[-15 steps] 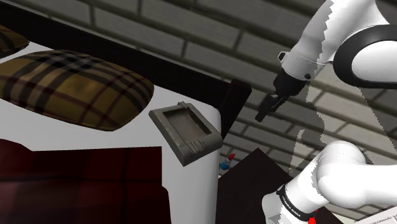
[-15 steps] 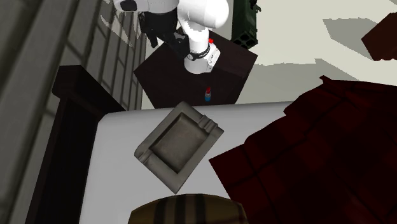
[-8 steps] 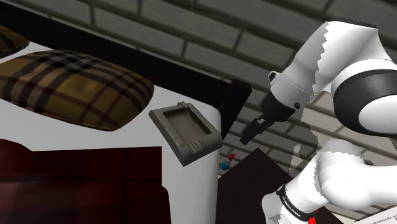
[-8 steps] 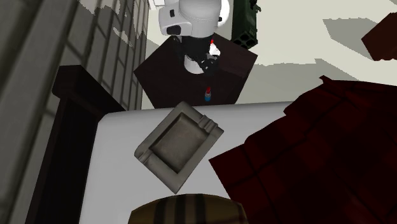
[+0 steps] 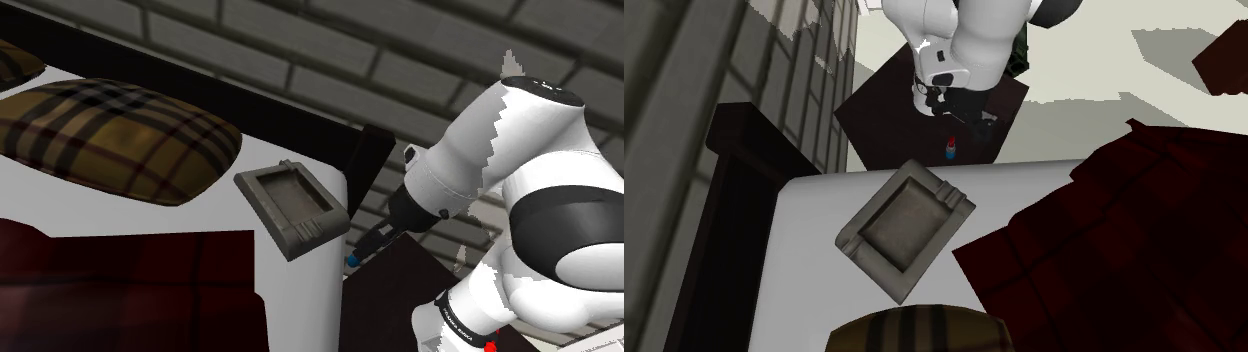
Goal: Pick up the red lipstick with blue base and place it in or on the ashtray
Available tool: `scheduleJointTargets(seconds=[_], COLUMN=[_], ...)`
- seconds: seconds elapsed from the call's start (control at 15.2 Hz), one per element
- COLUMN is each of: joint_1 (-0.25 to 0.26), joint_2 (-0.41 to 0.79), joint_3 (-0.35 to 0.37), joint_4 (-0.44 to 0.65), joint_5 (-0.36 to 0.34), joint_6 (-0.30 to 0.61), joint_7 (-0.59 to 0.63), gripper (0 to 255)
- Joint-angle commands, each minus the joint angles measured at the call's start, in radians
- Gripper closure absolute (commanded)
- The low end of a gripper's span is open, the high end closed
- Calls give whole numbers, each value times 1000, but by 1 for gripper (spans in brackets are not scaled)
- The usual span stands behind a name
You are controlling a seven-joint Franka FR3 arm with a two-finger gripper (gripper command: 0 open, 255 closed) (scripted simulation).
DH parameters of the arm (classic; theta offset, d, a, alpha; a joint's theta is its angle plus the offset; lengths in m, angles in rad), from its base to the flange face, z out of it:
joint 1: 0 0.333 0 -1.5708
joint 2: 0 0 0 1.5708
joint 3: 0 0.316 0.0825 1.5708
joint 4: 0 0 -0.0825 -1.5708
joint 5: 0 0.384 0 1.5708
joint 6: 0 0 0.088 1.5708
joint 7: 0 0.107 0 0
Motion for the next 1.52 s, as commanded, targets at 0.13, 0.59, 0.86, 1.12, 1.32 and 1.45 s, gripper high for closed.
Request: scheduleJointTargets(seconds=[0.13,0.59,0.86,1.12,1.32,1.45], joint_1=[-2,-2,-2,-2,-2,-3], joint_2=[35,48,48,48,47,41], joint_3=[30,40,40,40,40,33], joint_4=[-36,-50,-50,-50,-50,-41], joint_5=[21,29,29,29,29,23], joint_6=[72,99,99,99,99,83], joint_7=[1,0,0,0,0,-1], gripper=[0,0,255,255,255,255])
